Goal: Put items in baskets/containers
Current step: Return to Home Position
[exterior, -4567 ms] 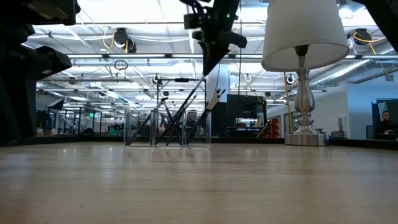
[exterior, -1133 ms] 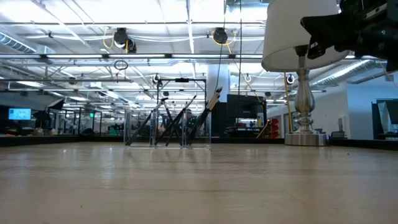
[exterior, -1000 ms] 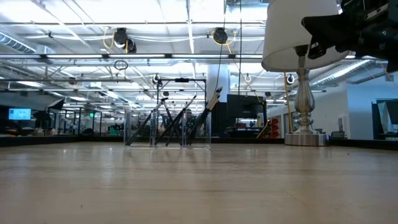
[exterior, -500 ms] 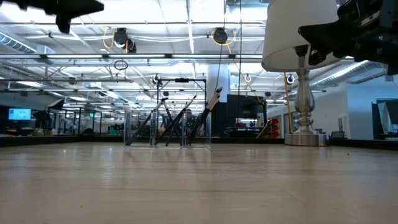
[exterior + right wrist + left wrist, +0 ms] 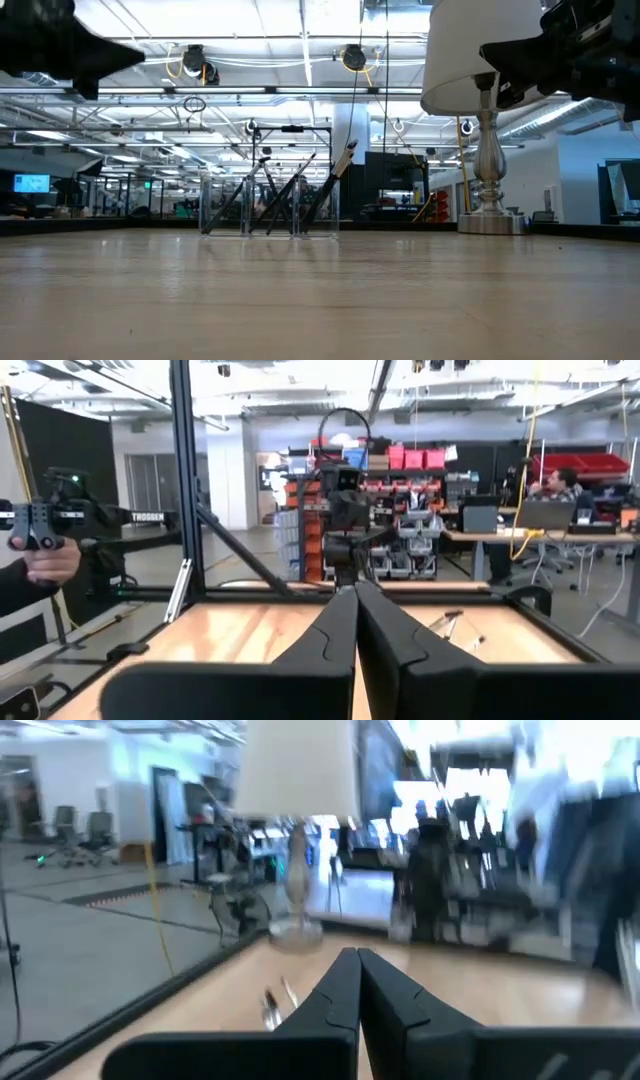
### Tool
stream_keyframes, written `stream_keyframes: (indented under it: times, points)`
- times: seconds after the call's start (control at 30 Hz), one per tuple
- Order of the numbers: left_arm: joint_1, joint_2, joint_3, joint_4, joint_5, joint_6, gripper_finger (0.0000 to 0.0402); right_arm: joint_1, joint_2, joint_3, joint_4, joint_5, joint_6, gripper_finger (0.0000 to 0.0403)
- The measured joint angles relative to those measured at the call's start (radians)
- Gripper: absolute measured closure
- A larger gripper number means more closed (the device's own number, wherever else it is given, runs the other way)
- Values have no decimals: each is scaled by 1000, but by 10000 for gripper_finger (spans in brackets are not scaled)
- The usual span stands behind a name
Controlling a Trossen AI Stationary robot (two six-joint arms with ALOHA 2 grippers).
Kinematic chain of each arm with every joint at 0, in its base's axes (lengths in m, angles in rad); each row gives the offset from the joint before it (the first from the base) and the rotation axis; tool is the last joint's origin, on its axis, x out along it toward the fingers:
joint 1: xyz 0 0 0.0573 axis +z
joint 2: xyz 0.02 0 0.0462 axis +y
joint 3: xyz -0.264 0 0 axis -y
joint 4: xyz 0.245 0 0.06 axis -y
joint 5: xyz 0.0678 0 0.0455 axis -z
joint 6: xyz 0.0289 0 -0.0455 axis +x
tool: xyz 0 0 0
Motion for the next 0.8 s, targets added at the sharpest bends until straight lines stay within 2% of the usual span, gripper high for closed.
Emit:
stream_keyframes:
  times: [0.13, 0.27, 0.43, 0.6, 0.7, 0.8]
  points:
    - [-28, 7, -44, -22, 38, 75, 400, 0, 0, -1, -42, 0, -5, 403]
    - [-27, 14, -102, 21, 133, 112, 400, 0, 8, -1, -61, 3, -26, 403]
    - [17, 45, -102, 17, 264, 149, 400, 0, 63, -2, -12, 7, -75, 403]
    - [96, 102, -101, 11, 332, 145, 400, -27, 139, -2, 8, 7, -103, 403]
    - [185, 142, -101, 9, 355, 106, 400, -60, 207, -3, 68, 6, -126, 403]
    - [312, 175, -101, -1, 473, 51, 400, -108, 286, -3, 192, -6, -101, 403]
